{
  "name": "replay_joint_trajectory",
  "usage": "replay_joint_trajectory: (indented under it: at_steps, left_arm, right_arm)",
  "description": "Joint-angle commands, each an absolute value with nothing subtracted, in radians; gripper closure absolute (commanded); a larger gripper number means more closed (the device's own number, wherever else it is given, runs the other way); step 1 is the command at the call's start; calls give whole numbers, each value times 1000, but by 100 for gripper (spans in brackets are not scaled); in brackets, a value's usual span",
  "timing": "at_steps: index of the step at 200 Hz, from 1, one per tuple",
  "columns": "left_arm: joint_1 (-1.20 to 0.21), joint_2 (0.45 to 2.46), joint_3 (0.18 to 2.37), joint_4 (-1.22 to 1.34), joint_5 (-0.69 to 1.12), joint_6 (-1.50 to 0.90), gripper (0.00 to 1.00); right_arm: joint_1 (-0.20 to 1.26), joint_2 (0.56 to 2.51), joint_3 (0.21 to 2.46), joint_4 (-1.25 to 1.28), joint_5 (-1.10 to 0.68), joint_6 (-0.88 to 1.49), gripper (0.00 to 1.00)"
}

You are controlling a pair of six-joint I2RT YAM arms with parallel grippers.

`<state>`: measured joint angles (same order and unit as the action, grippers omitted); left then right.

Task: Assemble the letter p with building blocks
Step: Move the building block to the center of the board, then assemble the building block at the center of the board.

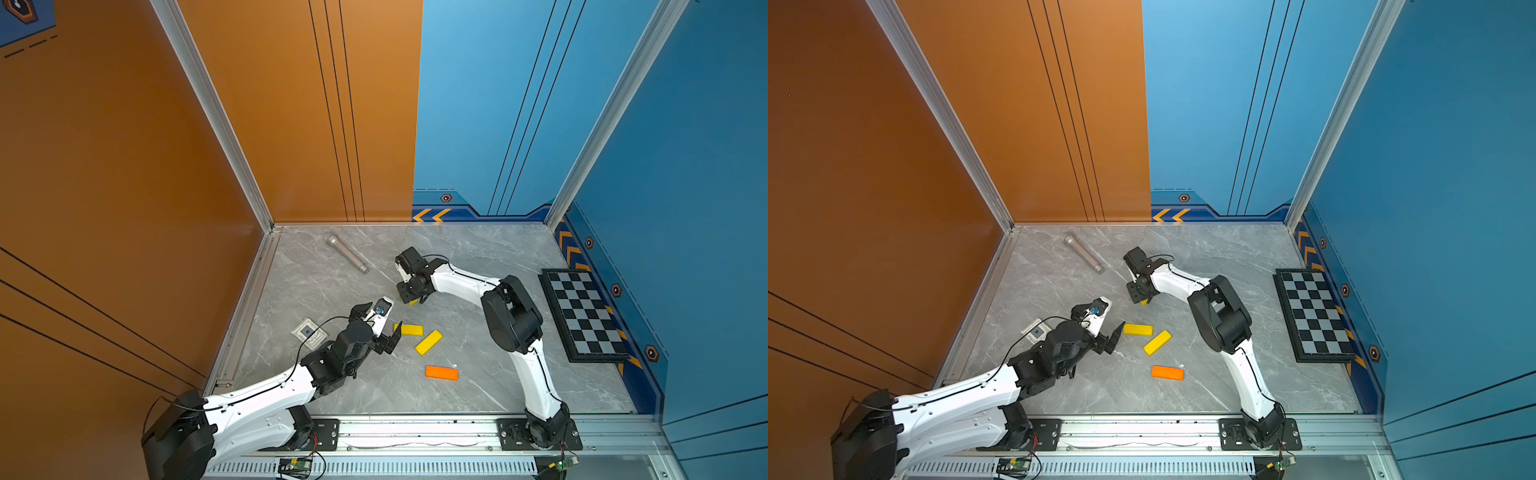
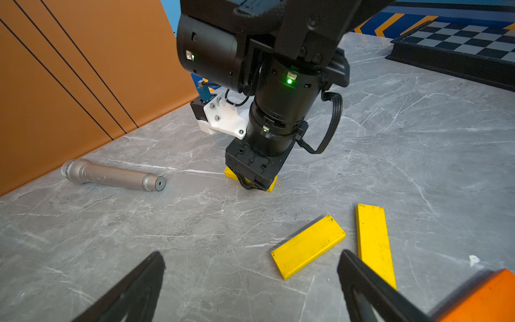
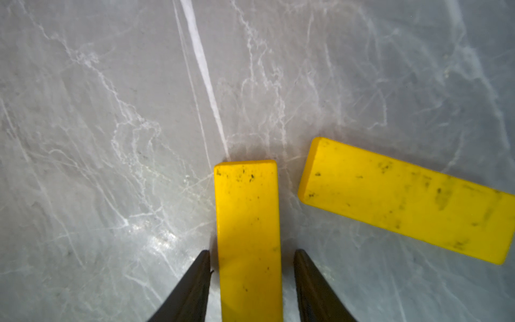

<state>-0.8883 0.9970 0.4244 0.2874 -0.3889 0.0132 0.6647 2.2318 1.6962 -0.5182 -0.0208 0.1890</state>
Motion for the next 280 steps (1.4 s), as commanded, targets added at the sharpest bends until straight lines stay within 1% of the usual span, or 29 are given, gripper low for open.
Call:
replay_joint_trajectory:
  at_steps: [1,29,54,64,95,131,146,174,176,178,192,220,249,266,280]
  left_arm:
    - [-879,991,418,301,-394,-3,1]
    - [-874,979,408,314,-421,-29,1]
    - [-849,1008,430,318,-418,-137,1]
    - [-840,1041,447,312,-420,-185,0]
    - [-826,1167,535,249,-424,-309,4]
    - [-800,1318,633,235,-420,-412,4]
    - [-778,1373,674,233,-397,-440,9]
    - [-721,1480,748,227,-316,-481,12]
    - [-716,1489,751,226,-311,-481,16]
    - [-712,1494,756,226,-304,-482,17]
    - [-698,1538,782,227,-286,-468,22]
    - [-685,1602,816,227,-286,-435,22]
    - [-668,1669,851,227,-230,-455,21]
    - [-659,1709,873,226,-185,-461,24]
    - [-648,1737,886,227,-161,-478,24]
  right_arm:
    - [669,2192,1638,-510,-14,208,48]
    - [662,2113,1575,-444,-47,233,47]
    - [649,1995,1466,-370,-53,253,46]
    - [638,1951,1421,-349,-47,259,46]
    - [600,1830,1292,-316,-31,258,44]
    - [587,1711,1148,-256,-36,266,43]
    - [575,1669,1090,-224,-57,284,43]
    - [556,1633,1052,-219,-110,302,44]
    - [554,1630,1052,-220,-110,303,44]
    - [555,1628,1050,-220,-112,304,44]
    - [556,1606,1032,-222,-119,303,44]
    - [559,1557,978,-223,-141,291,44]
    - [581,1506,905,-153,-159,279,43]
    - [584,1488,865,-100,-205,263,40]
    - [583,1476,842,-72,-230,249,29]
